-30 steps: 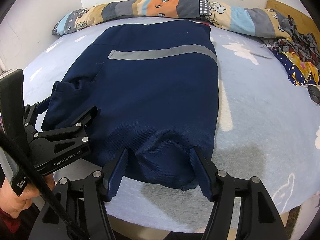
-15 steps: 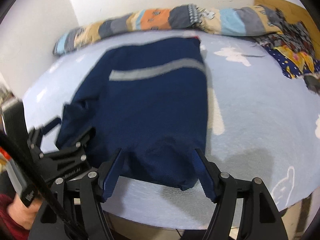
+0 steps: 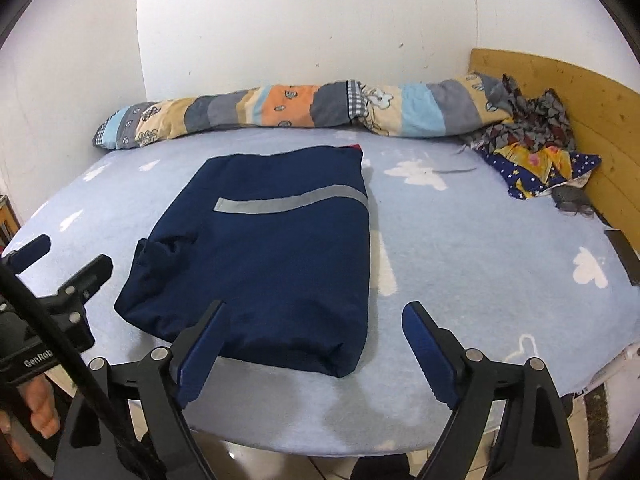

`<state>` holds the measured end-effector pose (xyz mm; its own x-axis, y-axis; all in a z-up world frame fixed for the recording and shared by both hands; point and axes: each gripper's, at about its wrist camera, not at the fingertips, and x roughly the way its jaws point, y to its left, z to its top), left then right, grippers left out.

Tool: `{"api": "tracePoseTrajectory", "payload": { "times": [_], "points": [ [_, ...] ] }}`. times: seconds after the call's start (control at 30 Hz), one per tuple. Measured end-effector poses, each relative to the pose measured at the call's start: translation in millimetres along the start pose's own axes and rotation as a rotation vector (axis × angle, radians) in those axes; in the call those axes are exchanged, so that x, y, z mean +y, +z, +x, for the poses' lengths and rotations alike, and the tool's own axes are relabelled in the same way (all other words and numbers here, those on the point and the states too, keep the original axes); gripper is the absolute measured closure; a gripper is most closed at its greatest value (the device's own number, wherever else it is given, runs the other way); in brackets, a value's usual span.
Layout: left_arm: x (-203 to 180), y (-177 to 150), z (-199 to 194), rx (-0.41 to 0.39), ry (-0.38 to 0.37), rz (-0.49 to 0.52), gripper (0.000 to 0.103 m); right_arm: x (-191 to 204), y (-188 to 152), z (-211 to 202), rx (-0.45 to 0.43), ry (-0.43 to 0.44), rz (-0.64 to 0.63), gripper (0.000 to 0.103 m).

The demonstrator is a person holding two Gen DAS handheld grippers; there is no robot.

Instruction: Fold large clothes

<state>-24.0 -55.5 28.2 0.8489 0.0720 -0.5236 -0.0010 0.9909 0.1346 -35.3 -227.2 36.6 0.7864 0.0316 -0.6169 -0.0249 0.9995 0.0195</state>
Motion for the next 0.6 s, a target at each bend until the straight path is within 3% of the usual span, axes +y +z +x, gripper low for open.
{"api": "tracePoseTrajectory", "payload": {
  "times": [0.13, 0.3, 0.6],
  "points": [
    [8.4, -1.8, -2.7, 0.025, 0.0, -0.024, 0.0, 14.1, -3.0, -7.1, -0.044, -0.024, -0.032, 0.009],
    [8.9, -1.2, 10.2, 0.13, -0.014, -0.007, 0.0, 23.2, -3.7, -5.2, -0.044, -0.025, -0.071, 0.009],
    [4.6, -2.0, 5.7, 0.108, -0.022, 0.018, 0.0, 23.0, -4.9, -4.5, -0.04, -0.01, -0.072, 0.009]
  ]
}}
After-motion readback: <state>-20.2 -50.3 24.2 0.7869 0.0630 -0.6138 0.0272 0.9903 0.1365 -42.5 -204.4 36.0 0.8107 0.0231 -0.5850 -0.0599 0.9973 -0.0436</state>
